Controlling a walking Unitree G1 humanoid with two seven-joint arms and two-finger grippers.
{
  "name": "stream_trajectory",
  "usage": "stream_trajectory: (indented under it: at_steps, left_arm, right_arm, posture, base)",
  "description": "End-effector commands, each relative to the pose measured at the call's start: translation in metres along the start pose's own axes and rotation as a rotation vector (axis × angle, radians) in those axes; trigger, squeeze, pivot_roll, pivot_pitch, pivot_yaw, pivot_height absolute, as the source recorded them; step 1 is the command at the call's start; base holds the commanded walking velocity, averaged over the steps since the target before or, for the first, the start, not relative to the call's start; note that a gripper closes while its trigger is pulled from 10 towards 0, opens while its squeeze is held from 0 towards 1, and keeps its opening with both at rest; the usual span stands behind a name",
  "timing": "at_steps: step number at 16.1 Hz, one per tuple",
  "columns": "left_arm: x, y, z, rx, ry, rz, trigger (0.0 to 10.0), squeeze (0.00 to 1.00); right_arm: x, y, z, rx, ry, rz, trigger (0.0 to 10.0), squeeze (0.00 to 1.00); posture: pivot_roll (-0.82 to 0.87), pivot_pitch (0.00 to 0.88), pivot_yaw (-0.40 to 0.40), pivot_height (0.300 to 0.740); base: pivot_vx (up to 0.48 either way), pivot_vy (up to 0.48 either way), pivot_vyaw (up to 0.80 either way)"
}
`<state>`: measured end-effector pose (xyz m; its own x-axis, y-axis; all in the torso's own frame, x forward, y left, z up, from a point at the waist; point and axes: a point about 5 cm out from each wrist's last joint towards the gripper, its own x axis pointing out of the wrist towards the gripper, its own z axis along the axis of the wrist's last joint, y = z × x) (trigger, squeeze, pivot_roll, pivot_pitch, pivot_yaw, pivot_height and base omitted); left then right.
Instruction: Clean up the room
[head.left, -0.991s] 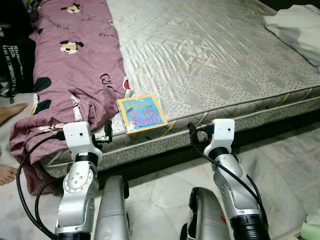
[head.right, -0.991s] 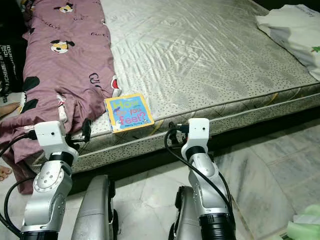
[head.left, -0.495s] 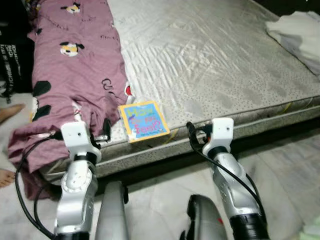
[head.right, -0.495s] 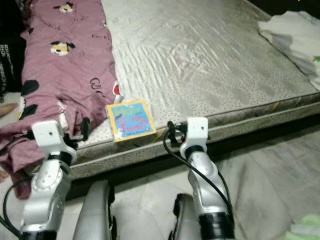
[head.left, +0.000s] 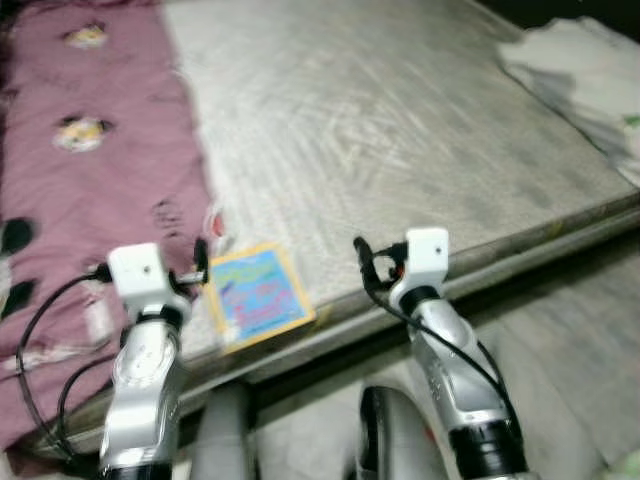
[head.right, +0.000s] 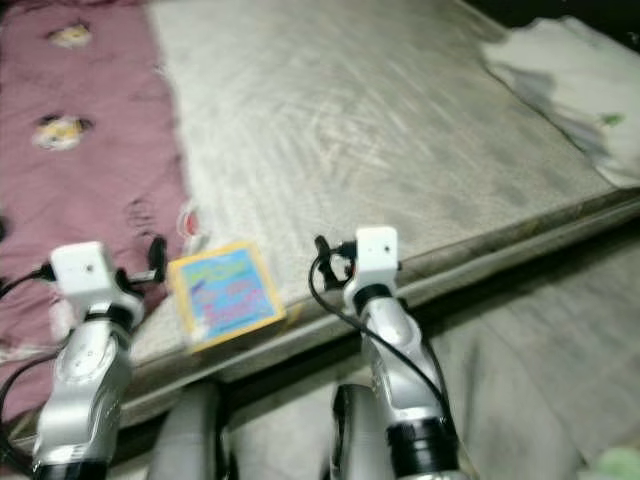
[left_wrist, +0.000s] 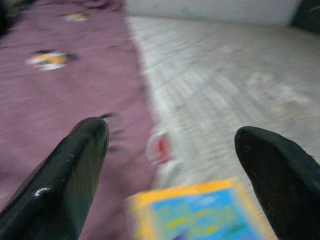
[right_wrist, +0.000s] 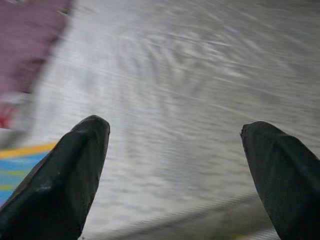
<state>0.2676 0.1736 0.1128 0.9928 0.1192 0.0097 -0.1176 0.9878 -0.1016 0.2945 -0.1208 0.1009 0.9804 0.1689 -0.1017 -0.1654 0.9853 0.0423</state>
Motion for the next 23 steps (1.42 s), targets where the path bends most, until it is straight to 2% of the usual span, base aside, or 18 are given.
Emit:
stream_trajectory:
  at_steps: [1, 4, 9, 11, 12, 14, 16, 20, 23]
  left_arm:
    - [-0.003, -0.005, -0.006, -0.001, 0.025, -0.005, 10.0, 0.0]
    - [0.0, 0.003, -0.015, -0.01, 0.066, 0.064, 10.0, 0.0]
    - [0.002, 0.0, -0.015, -0.015, 0.066, 0.061, 10.0, 0.0]
    - [0.003, 0.004, -0.02, -0.002, 0.103, 0.105, 10.0, 0.0]
    - [0.002, 0.006, -0.024, -0.021, 0.122, 0.126, 10.0, 0.0]
    - [0.004, 0.01, -0.03, -0.037, 0.153, 0.165, 10.0, 0.0]
    - [0.004, 0.017, -0.039, -0.05, 0.198, 0.229, 10.0, 0.0]
    - [0.009, 0.021, -0.048, -0.063, 0.244, 0.262, 10.0, 0.0]
    - [0.015, 0.027, -0.061, -0.065, 0.292, 0.27, 10.0, 0.0]
  right_arm:
    - [-0.003, -0.011, -0.004, -0.012, 0.015, -0.032, 10.0, 0.0]
    - [-0.004, -0.013, -0.004, -0.014, 0.019, -0.038, 10.0, 0.0]
    - [-0.004, -0.013, -0.005, -0.027, 0.019, -0.039, 10.0, 0.0]
    - [-0.005, -0.012, -0.005, -0.049, 0.019, -0.025, 10.0, 0.0]
    - [-0.006, -0.011, -0.005, -0.041, 0.022, -0.026, 10.0, 0.0]
    - [-0.007, -0.016, -0.009, -0.047, 0.045, -0.042, 10.0, 0.0]
    - [-0.01, -0.024, -0.011, -0.053, 0.068, -0.069, 10.0, 0.0]
    - [-0.012, -0.032, -0.012, -0.065, 0.083, -0.092, 10.0, 0.0]
    - [-0.022, -0.041, -0.008, -0.073, 0.076, -0.13, 10.0, 0.0]
  posture:
    - [0.07, 0.078, -0.03, 0.577]
    - [0.06, 0.078, -0.03, 0.577]
    - [0.05, 0.076, -0.026, 0.577]
    - [0.05, 0.076, -0.026, 0.577]
    - [0.05, 0.077, -0.027, 0.577]
    - [0.04, 0.085, -0.026, 0.577]
    - [0.03, 0.093, -0.024, 0.577]
    - [0.02, 0.102, -0.023, 0.577]
    - [-0.01, 0.132, -0.027, 0.577]
  base:
    - [0.0, 0.0, 0.0]
    - [0.0, 0.0, 0.0]
    - [0.0, 0.0, 0.0]
    - [0.0, 0.0, 0.8]
    - [0.0, 0.0, 0.8]
    - [0.0, 0.0, 0.78]
    - [0.0, 0.0, 0.0]
    - [0.0, 0.0, 0.0]
    - [0.0, 0.0, 0.0]
